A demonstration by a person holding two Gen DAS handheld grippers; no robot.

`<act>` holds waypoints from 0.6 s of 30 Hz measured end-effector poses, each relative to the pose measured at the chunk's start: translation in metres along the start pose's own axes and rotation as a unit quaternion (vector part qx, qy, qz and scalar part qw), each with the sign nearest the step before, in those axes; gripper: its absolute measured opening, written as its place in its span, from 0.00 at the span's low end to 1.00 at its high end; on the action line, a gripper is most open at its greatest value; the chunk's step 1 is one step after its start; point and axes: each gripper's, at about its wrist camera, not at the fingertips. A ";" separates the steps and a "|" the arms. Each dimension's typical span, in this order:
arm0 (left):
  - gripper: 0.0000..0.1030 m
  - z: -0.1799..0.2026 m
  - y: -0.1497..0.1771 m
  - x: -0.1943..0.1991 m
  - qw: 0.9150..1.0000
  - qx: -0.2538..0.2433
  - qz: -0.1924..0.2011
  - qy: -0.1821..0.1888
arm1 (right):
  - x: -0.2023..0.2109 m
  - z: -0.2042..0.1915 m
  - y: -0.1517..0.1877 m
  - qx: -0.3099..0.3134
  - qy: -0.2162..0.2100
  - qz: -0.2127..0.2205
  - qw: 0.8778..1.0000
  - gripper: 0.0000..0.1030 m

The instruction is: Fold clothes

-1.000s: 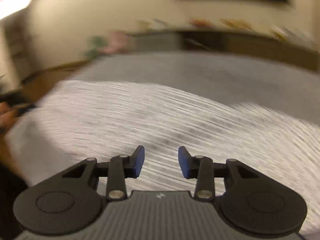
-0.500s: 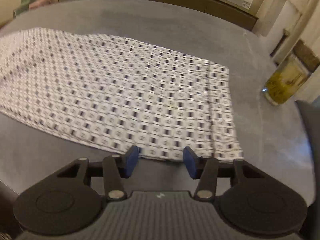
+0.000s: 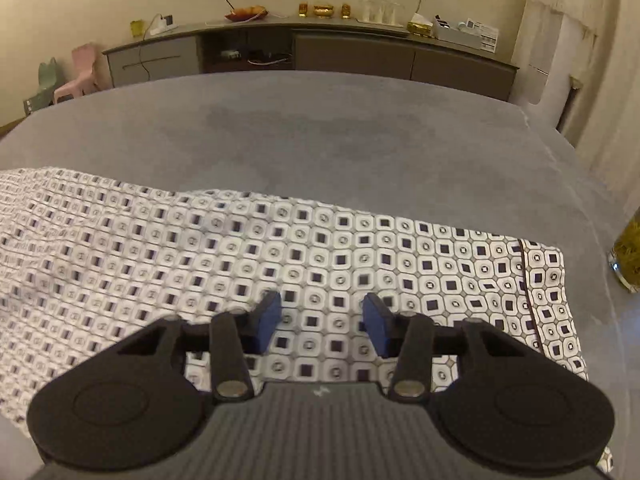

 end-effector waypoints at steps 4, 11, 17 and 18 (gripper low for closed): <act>0.00 -0.027 -0.030 -0.014 0.999 0.033 0.012 -0.034 | 0.000 0.033 0.008 -0.028 0.023 -0.006 0.999 0.50; 0.07 -0.051 -0.057 -0.003 0.996 0.092 0.019 -0.006 | 0.005 0.069 0.025 -0.074 0.117 -0.008 0.990 0.52; 0.22 -0.021 -0.063 -0.003 1.000 -0.010 0.004 -0.015 | 0.006 0.035 -0.002 -0.068 0.081 0.054 0.993 0.44; 0.23 -0.017 -0.064 -0.009 1.000 -0.014 0.005 -0.020 | 0.001 0.026 -0.011 -0.053 0.069 0.059 0.994 0.46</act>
Point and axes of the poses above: each gripper's, at about its wrist camera, not at the fingertips, and x roughly against the way its jaws point, z to its right, y to its underside, and after that the axes turned 10 degrees about -z, right-handed
